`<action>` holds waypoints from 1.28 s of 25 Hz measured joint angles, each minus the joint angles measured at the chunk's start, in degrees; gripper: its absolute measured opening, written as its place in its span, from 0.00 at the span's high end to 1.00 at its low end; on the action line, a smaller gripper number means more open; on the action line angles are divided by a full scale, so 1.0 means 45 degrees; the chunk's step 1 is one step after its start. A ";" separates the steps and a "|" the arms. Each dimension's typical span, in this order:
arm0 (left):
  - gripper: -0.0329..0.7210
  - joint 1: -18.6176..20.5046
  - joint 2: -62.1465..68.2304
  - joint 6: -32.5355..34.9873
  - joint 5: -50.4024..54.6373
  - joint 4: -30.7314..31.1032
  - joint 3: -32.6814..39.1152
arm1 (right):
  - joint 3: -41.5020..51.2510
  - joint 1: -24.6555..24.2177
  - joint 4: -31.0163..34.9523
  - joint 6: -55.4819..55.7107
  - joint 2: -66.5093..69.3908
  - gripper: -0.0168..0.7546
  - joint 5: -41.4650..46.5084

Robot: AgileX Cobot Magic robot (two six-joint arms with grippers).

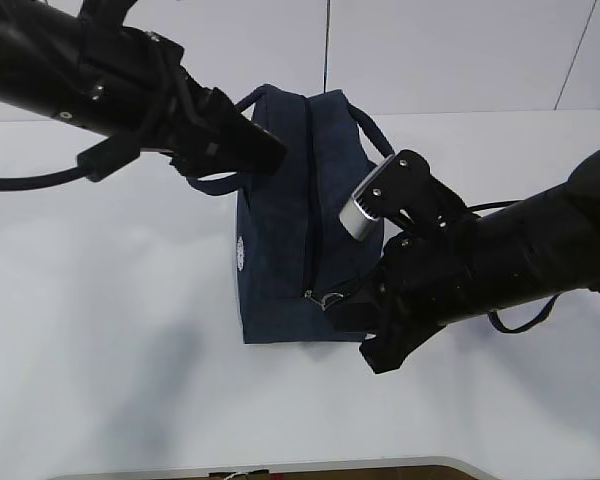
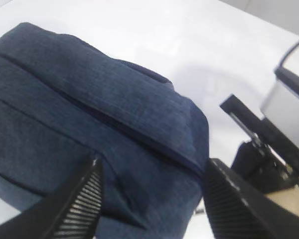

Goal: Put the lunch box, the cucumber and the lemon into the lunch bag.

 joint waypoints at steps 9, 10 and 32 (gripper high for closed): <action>0.35 0.1055 -0.1142 0.0016 0.2059 0.1239 0.0093 | 0.0000 0.0000 0.0000 0.0028 0.0000 0.97 0.0039; 0.35 0.1082 -0.1166 0.0016 0.2095 0.1239 0.0238 | 0.0000 0.0000 0.0000 0.0028 0.0000 0.97 0.0039; 0.36 0.1055 -0.0733 0.2039 0.0850 -0.1233 0.3055 | 0.0000 0.0000 0.0000 0.0034 0.0000 0.97 0.0360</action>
